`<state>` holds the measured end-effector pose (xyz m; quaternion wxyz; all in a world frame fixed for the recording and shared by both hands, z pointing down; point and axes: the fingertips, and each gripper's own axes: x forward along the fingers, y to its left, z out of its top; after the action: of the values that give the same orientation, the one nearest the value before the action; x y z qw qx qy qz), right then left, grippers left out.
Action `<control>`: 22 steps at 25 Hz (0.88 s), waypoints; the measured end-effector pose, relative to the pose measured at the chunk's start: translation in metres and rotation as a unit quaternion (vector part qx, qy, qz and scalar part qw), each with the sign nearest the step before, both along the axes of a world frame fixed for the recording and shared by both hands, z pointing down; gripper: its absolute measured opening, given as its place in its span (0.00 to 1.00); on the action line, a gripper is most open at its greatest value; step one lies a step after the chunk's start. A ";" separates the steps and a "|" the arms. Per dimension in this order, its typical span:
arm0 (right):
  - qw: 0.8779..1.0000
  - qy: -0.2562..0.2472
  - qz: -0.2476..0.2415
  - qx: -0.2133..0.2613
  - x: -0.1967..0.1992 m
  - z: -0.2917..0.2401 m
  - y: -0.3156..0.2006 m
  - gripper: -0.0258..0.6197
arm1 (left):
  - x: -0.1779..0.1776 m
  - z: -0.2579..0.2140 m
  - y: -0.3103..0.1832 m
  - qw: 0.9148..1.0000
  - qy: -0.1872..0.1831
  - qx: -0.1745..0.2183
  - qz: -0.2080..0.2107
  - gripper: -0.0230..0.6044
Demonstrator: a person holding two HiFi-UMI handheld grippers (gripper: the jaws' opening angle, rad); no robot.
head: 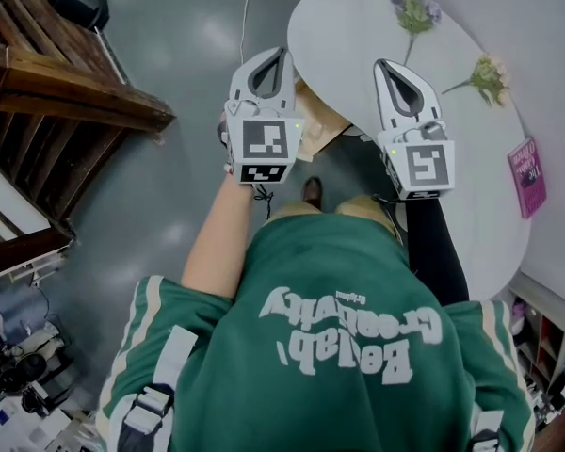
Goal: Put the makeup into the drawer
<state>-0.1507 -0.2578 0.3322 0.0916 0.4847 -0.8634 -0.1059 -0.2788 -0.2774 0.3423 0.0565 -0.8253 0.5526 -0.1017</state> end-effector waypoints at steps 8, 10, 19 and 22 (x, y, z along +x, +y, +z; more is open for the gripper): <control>1.000 0.012 0.004 -0.014 0.001 0.006 0.001 0.05 | -0.006 -0.005 0.002 1.000 0.016 0.007 0.002 0.06; 1.000 0.009 0.004 -0.016 -0.002 0.005 0.001 0.05 | -0.006 -0.006 0.002 1.000 0.017 0.008 0.003 0.06; 1.000 -0.008 0.001 -0.002 -0.006 0.000 0.003 0.05 | -0.007 -0.006 0.004 1.000 0.019 0.007 0.004 0.06; 1.000 0.005 0.001 0.006 -0.007 0.000 0.002 0.05 | -0.006 -0.004 0.004 1.000 0.015 0.005 0.005 0.06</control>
<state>-0.1572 -0.2554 0.3326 0.0934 0.4856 -0.8618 -0.1132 -0.2845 -0.2732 0.3384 0.0528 -0.8294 0.5494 -0.0861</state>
